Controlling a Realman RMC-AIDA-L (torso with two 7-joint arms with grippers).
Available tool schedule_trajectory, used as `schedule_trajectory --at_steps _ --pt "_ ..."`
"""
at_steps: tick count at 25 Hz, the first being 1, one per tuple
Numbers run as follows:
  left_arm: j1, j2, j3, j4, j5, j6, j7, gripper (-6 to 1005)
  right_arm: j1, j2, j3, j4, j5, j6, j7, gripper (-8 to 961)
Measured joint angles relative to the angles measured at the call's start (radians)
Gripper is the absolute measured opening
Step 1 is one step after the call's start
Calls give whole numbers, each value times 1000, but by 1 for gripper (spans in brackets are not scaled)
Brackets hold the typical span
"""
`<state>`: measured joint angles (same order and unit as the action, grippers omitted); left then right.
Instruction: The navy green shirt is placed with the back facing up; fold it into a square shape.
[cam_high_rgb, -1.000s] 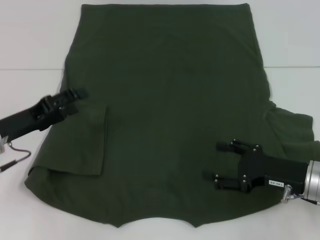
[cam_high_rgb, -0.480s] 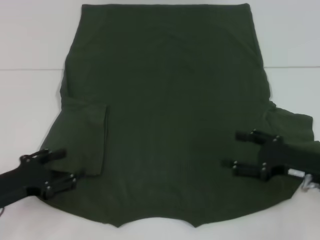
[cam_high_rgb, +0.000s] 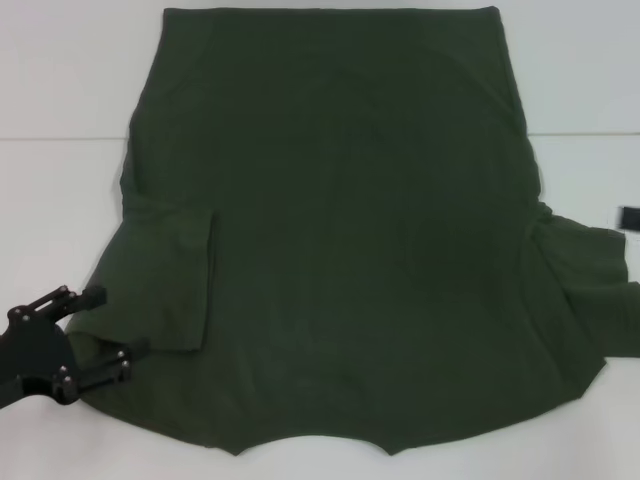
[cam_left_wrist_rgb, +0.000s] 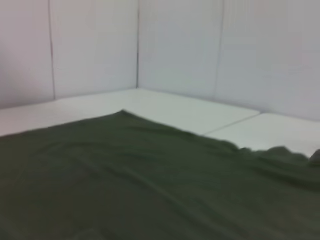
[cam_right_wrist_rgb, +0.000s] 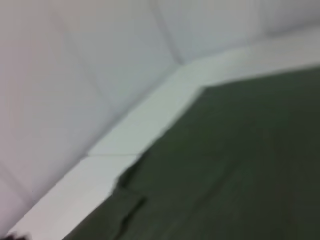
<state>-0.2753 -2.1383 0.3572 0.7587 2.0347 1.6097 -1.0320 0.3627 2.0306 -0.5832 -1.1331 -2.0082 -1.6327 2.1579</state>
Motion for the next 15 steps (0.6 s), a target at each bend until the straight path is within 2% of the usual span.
schedule_trajectory --at_steps 3,6,8,11,15 --pt "-2 0 0 -1 0 17 32 858 48 -42 58 -59 -137 -37 270 922" --pt "-3 -1 2 -6 0 20 56 858 117 -70 99 -60 -289 -72 403 921" --pt "-4 -2 4 -7 3 23 62 858 160 -73 108 -62 -393 -86 439 921" --pt "-6 0 5 -7 7 27 63 858 215 -65 105 -58 -556 -67 463 920" --pt "-3 1 8 -4 10 28 64 857 255 -57 93 -12 -669 -7 473 920"
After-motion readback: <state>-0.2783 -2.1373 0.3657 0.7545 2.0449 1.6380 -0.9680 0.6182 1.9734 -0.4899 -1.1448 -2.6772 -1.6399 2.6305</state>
